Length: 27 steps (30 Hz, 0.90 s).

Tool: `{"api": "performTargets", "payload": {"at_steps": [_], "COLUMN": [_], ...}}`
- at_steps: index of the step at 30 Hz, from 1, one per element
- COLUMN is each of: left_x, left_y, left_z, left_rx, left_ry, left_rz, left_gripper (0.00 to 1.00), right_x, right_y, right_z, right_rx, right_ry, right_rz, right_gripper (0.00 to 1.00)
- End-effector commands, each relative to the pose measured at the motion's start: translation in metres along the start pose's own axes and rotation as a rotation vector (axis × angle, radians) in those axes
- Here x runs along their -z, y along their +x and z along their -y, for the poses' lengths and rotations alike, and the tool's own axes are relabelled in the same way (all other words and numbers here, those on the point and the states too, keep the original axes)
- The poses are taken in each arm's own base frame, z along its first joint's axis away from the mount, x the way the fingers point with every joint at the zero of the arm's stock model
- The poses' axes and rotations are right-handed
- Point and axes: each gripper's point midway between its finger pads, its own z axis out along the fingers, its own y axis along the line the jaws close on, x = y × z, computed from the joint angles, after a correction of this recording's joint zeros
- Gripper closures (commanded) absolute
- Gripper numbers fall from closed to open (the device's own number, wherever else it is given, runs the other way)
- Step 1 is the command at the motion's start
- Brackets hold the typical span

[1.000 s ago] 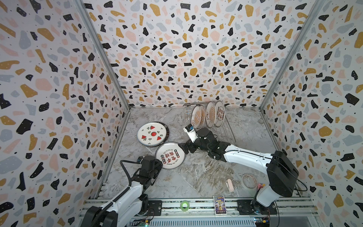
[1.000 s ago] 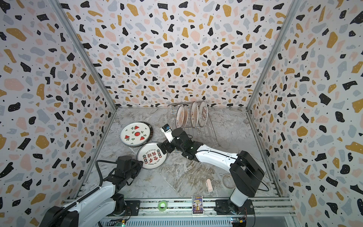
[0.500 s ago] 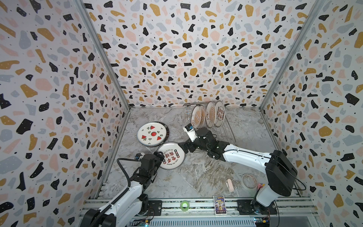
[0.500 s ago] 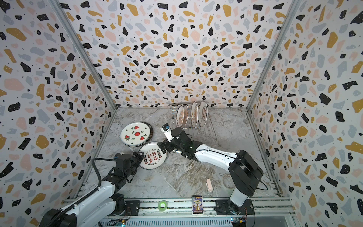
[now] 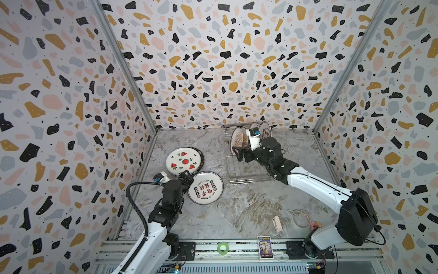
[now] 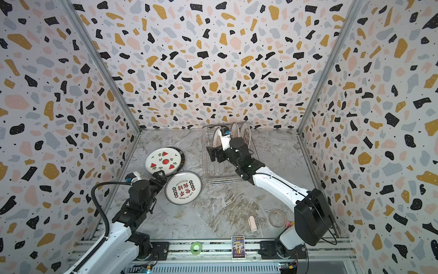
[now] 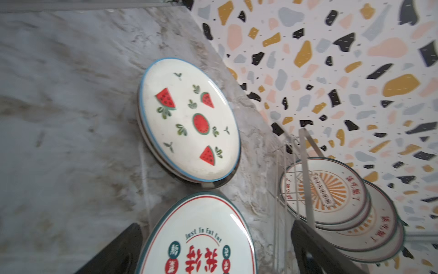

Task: Unload the plates from the dish rack
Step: Pick up the plate from the dish rack.

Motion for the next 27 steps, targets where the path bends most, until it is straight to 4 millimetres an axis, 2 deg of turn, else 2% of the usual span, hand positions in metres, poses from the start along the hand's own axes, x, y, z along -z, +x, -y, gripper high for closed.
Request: {"api": "performTargets", "payload": {"at_steps": [1,6,10,12,15,18,22,27], "left_x": [0.011,0.020,0.031,0.035,0.040,0.037,0.033,0.024], "left_y": [-0.017,-0.016,-0.006,0.000,0.015,0.023,0.032,0.043], "left_z": [0.073,0.126,0.169,0.184,0.205,0.214,0.218,0.220], "left_rx": [-0.085,-0.166,-0.224,-0.249,-0.311,-0.334,-0.355,-0.367], "left_ry": [0.319,0.492,0.645,0.695,0.763,0.776,0.776,0.773], "left_rz": [0.052,0.061,0.030,0.016,-0.013,-0.025,-0.034,-0.058], "left_gripper": [0.00,0.00,0.00,0.00,0.00,0.00,0.00,0.00], "right_x": [0.005,-0.003,-0.021,-0.031,-0.048,-0.064,-0.081,-0.094], "right_y": [-0.027,-0.037,-0.039,-0.038,-0.032,-0.025,-0.013,-0.003], "right_z": [0.036,0.091,0.125,0.139,0.155,0.168,0.183,0.192], "right_rx": [-0.046,-0.047,-0.068,-0.069,-0.069,-0.055,-0.043,-0.033], "right_ry": [0.119,0.292,0.358,0.387,0.419,0.462,0.522,0.560], "right_rz": [0.032,0.022,-0.012,-0.032,-0.070,-0.106,-0.154,-0.185], "right_gripper": [0.01,0.00,0.11,0.15,0.25,0.41,0.46,0.53]}}
